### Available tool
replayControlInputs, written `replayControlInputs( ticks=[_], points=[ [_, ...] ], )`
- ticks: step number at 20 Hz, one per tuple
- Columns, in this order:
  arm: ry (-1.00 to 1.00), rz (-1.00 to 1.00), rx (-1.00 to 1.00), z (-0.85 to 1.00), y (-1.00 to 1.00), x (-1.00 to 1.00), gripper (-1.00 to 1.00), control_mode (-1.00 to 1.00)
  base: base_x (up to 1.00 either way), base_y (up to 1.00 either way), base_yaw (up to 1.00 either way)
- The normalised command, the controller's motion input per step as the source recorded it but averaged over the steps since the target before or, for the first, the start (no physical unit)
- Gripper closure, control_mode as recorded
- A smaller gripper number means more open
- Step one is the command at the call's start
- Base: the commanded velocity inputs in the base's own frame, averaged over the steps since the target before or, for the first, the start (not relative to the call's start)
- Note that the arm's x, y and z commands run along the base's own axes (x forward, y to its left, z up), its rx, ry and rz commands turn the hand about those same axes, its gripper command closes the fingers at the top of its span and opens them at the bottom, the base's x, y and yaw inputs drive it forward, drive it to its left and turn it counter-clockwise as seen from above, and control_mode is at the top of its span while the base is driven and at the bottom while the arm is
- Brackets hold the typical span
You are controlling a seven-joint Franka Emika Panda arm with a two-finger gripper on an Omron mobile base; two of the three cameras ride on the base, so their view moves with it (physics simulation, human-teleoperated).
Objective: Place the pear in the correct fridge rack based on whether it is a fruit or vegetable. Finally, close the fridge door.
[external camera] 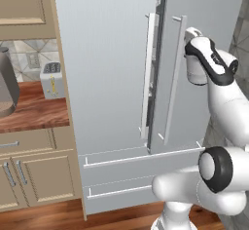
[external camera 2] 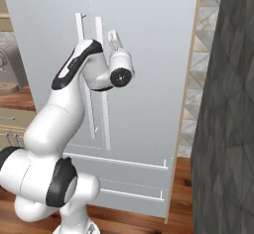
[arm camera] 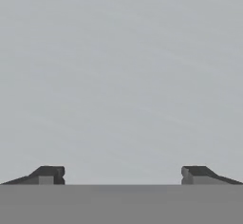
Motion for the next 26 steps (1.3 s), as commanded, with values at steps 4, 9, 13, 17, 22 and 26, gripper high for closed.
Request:
replayControlInputs(
  ticks=[4, 9, 13, 17, 22, 26],
  points=[
    [0.02, -0.03, -0.01, 0.05, 0.0, 0.34, -1.0, -1.0, 0.0, 0.0, 0.0],
    [0.13, -0.03, 0.0, 0.0, 0.0, 0.44, -1.0, -1.0, 0.0, 0.0, 0.0],
    [0.18, -0.01, 0.0, 0.0, 0.0, 0.42, -1.0, -1.0, 0.0, 0.0, 0.0],
    [0.2, 0.0, 0.0, -0.03, 0.0, 0.37, -1.0, -1.0, 0.0, 0.0, 0.0],
    [0.18, 0.0, 0.0, -0.04, 0.0, 0.36, -1.0, -1.0, 0.0, 0.0, 0.0],
    [0.13, 0.0, 0.0, -0.07, 0.0, 0.21, -1.0, -1.0, 0.0, 0.0, 0.0]
  ],
)
